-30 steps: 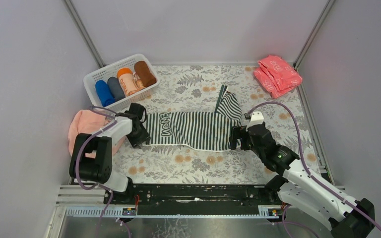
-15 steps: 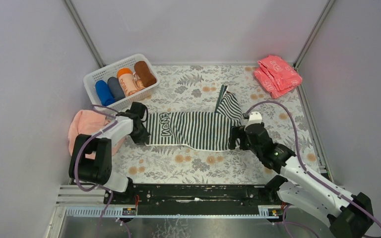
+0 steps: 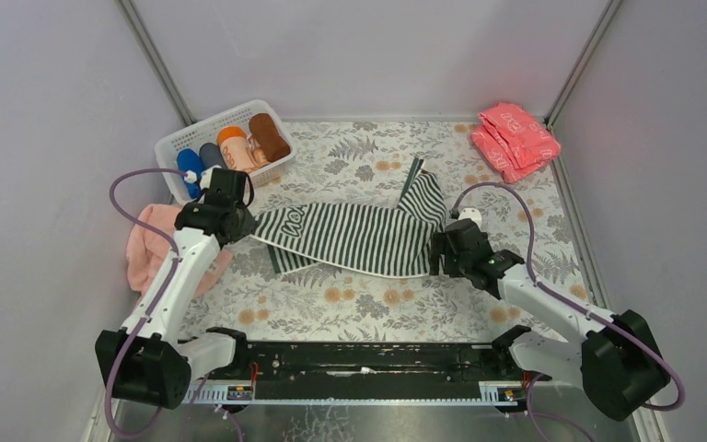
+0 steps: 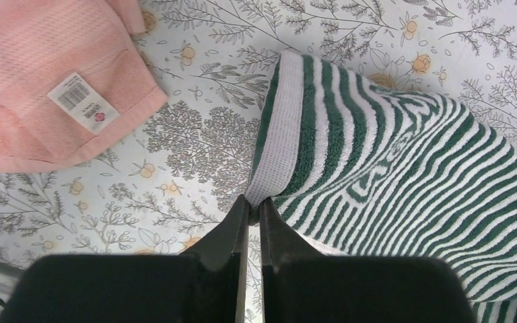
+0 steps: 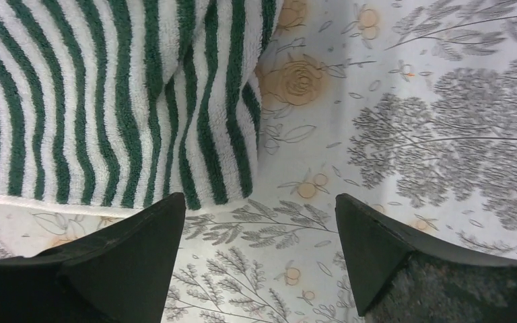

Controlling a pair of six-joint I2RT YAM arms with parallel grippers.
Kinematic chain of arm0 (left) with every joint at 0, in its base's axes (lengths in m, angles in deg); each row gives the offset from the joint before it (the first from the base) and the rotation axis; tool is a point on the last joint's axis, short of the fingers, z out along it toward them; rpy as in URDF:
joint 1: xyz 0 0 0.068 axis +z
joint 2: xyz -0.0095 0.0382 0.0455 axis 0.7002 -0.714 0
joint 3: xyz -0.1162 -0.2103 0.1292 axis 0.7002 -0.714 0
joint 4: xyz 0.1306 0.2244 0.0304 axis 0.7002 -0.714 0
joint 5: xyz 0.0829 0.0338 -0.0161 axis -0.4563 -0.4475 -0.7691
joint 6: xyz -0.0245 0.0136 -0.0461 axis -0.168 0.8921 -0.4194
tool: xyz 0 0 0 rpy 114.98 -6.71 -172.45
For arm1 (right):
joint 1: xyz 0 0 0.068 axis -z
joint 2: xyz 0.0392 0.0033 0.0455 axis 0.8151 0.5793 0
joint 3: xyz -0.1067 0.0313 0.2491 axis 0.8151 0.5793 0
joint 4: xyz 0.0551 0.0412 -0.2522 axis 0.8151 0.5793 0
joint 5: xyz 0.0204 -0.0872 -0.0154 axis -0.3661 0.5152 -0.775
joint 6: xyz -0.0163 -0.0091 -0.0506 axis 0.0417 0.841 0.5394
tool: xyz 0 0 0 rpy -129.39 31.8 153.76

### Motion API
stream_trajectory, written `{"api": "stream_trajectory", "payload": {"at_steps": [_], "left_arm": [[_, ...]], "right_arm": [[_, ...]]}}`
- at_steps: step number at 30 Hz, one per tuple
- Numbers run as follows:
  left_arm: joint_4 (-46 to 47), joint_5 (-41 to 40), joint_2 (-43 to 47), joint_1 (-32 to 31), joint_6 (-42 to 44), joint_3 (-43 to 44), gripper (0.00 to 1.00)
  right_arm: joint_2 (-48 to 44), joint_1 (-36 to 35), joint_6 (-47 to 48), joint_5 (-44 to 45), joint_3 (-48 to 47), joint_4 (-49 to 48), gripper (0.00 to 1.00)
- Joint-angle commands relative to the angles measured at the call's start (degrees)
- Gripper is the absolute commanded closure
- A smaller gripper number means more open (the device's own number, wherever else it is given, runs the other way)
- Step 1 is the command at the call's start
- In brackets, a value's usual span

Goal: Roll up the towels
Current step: Flatten out the towel at the center of the board.

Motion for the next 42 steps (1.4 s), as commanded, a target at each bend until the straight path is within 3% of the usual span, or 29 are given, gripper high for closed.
{"api": "stream_trajectory", "payload": {"at_steps": [1, 8, 11, 16, 20, 23, 25, 28, 29, 34, 38, 42], "left_arm": [[-3.23, -4.06, 1.56, 0.11, 2.15, 2.11, 1.00], [-2.04, -3.23, 1.80, 0.62, 2.74, 3.99, 1.00], [-1.77, -3.37, 1.88, 1.05, 3.12, 5.73, 1.00], [-1.39, -3.94, 1.46, 2.85, 4.82, 10.39, 1.00], [-1.95, -4.11, -0.02, 4.52, 6.42, 18.01, 1.00], [-2.60, -4.09, -0.38, 5.04, 7.25, 24.17, 1.00], [-2.66, -3.97, -0.09, 5.06, 7.88, 27.01, 1.00], [-3.27, -3.77, 0.86, 5.08, 8.46, 28.95, 1.00], [-3.37, -3.90, 1.35, 5.10, 8.68, 28.51, 1.00], [-3.28, -3.40, 5.00, 5.06, 9.18, 21.82, 1.00], [-1.42, -1.73, 8.21, 5.05, 9.86, 13.86, 1.00], [1.61, -1.26, 9.11, 5.11, 9.82, 6.76, 1.00]], "right_arm": [[3.49, 1.86, -1.97, -5.97, -1.91, -7.13, 0.12], [13.10, 3.49, -5.16, -8.44, -2.59, -15.09, 0.17], [17.23, 3.60, -5.55, -10.34, -3.49, -18.30, 0.26], [19.01, 4.69, -0.93, -3.36, -10.97, -11.15, 0.75], [14.24, 5.08, 7.27, 10.73, -25.44, 5.37, 1.00], [10.79, 5.01, 14.19, 16.52, -37.13, 14.54, 1.00], [9.97, 4.96, 17.42, 15.63, -44.88, 20.40, 0.98], [10.00, 4.95, 19.50, 9.29, -54.03, 28.11, 0.89], [9.94, 4.93, 19.84, 6.77, -54.99, 29.16, 0.80], [8.62, 4.99, 18.37, -5.90, -48.53, 27.67, 0.49], [5.98, 5.00, 14.72, -7.85, -38.64, 23.16, 0.42], [4.62, 5.04, 8.74, -6.32, -29.06, 19.60, 0.41]]}}
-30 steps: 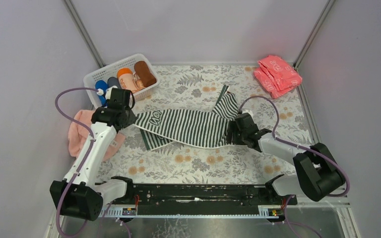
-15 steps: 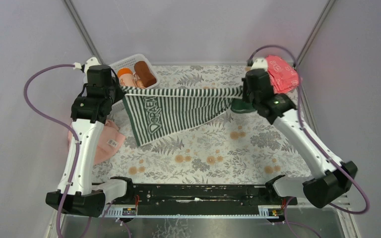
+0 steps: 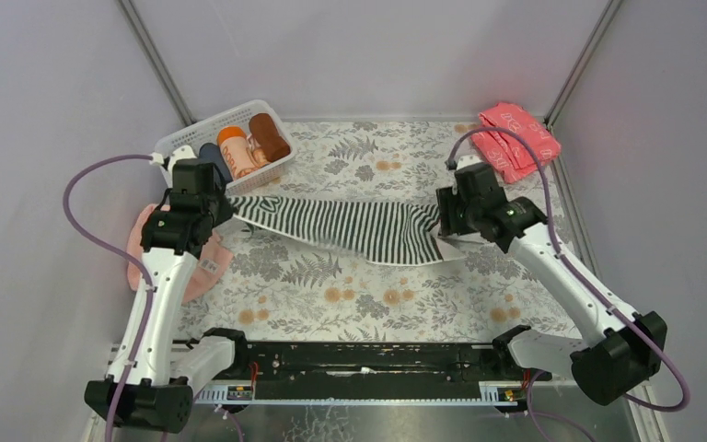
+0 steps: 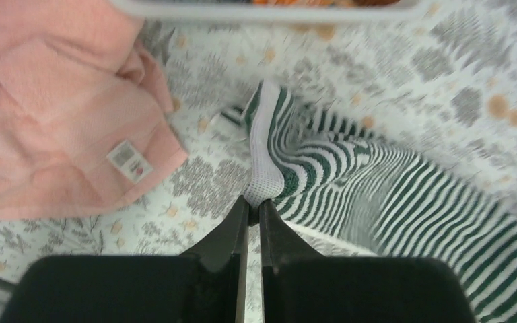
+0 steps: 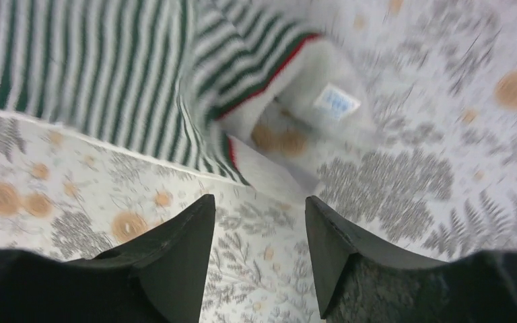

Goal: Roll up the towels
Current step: Flatten out the towel at the center of the board.

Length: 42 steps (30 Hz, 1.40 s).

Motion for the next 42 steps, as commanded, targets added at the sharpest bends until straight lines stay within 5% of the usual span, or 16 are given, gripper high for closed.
{"api": "stream_trajectory", "payload": {"at_steps": [1, 7, 16, 25, 42], "left_arm": [[5.29, -0.13, 1.21, 0.50, 1.30, -6.75, 1.00], [10.41, -2.96, 2.00, 0.54, 0.69, -13.09, 1.00], [13.54, -8.95, 3.52, 0.85, 0.18, -16.57, 1.00], [12.73, -12.93, 6.92, 3.92, -1.87, -15.72, 1.00], [15.12, -11.51, 4.35, 5.54, -1.15, -11.86, 1.00]], "right_arm": [[-2.07, 0.18, -7.85, -0.01, 7.52, -3.21, 0.41], [-5.11, 0.67, -17.03, 6.55, 20.27, -7.44, 0.41], [-7.37, 3.11, -25.84, -3.47, 30.70, -21.91, 0.41], [4.88, 2.63, -24.05, -7.47, 28.37, -20.16, 0.39], [17.09, 5.63, -20.85, 10.36, 22.16, -12.24, 0.34]]}}
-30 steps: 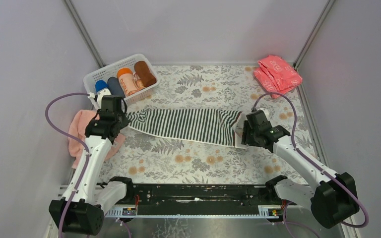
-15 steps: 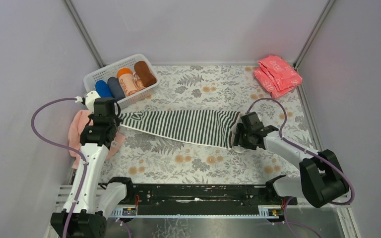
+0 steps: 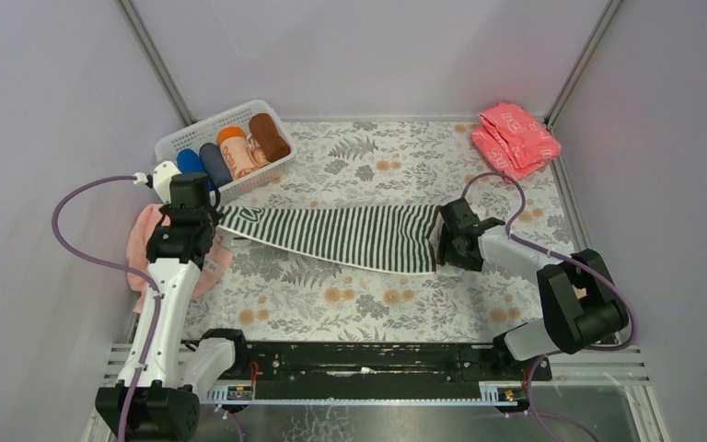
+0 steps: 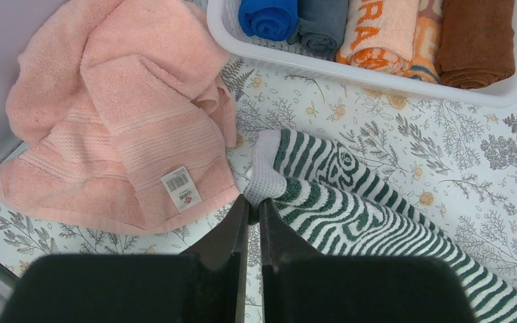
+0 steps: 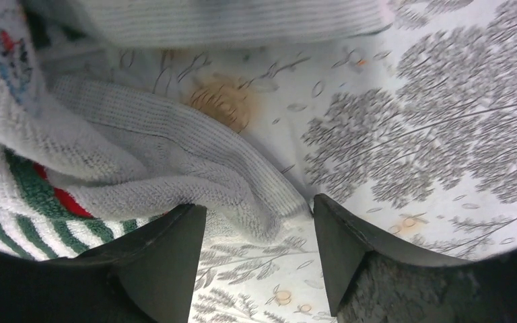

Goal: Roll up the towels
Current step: Flatten out the towel at the center of the board.

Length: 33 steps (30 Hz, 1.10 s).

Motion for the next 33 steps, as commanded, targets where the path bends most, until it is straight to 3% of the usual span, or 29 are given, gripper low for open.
{"api": "stream_trajectory", "payload": {"at_steps": [1, 6, 10, 14, 20, 33], "left_arm": [[5.50, -0.42, 0.72, 0.63, 0.78, 1.10, 1.00], [6.30, 0.74, 1.32, 0.60, 1.43, -1.38, 1.00], [6.38, 1.64, 1.40, 0.60, 1.79, -2.09, 1.00], [6.56, 2.55, 1.25, 0.65, 2.08, -2.39, 1.00], [6.56, 3.14, 1.15, 0.67, 2.28, -2.68, 1.00], [6.65, 3.23, 0.92, 0.67, 2.45, -2.69, 1.00]], "right_arm": [[1.39, 2.82, 3.59, 5.61, -2.46, 2.30, 0.33], [-6.44, 2.83, 6.56, -3.84, -4.21, 2.54, 0.28], [-11.05, 3.40, 7.41, -2.54, -5.19, 6.82, 0.25], [-13.06, 8.52, 7.03, -0.54, -3.31, 8.35, 0.35], [-10.10, 10.80, 8.33, -12.10, -0.08, 3.32, 0.40], [-3.23, 10.85, 10.21, -14.46, 1.30, 1.01, 0.47]]}}
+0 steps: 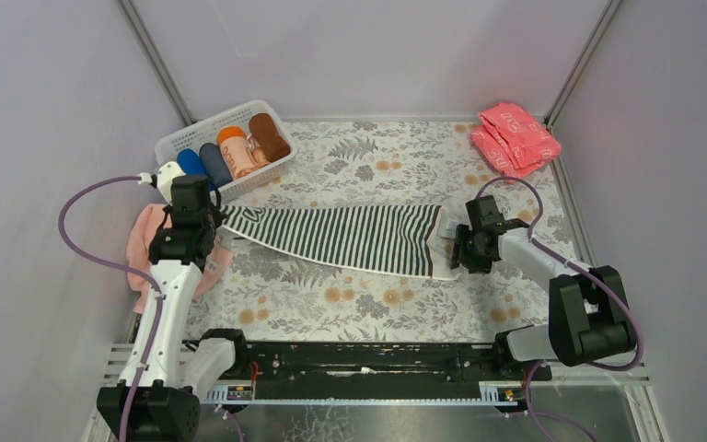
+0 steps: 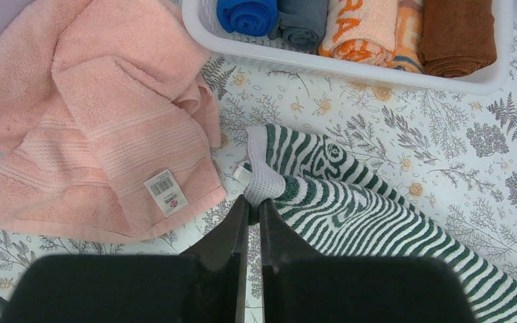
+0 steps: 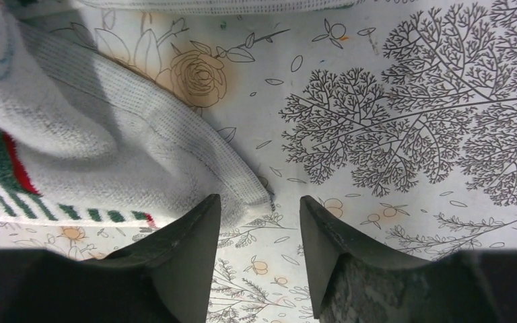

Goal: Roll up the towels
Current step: Flatten out the towel at the center of the board.

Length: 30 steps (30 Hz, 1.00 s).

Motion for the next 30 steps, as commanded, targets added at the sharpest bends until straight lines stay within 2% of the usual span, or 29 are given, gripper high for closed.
{"api": "stream_trajectory", "payload": {"at_steps": [1, 12, 22, 26, 30], "left_arm": [[3.15, -0.14, 0.41, 0.43, 1.05, -0.45, 1.00], [3.15, -0.31, 0.47, 0.59, 1.05, -0.43, 1.00], [3.15, -0.31, 0.86, 0.92, 0.97, -0.45, 1.00], [3.15, -0.23, 1.03, 1.07, 0.96, -0.44, 1.00], [3.23, -0.16, 1.02, 0.99, 0.92, -0.40, 1.00]], "right_arm": [[2.22, -0.09, 1.31, -1.51, 0.38, -1.49, 0.48], [8.62, -0.26, -0.07, -5.59, 0.00, 0.51, 0.50], [11.30, -5.26, -3.25, -0.30, -0.14, 6.44, 0.51], [13.21, -6.67, -4.77, 0.14, -0.18, 6.23, 0.61], [13.56, -6.94, -5.49, 0.54, -0.35, 5.48, 0.82]]}}
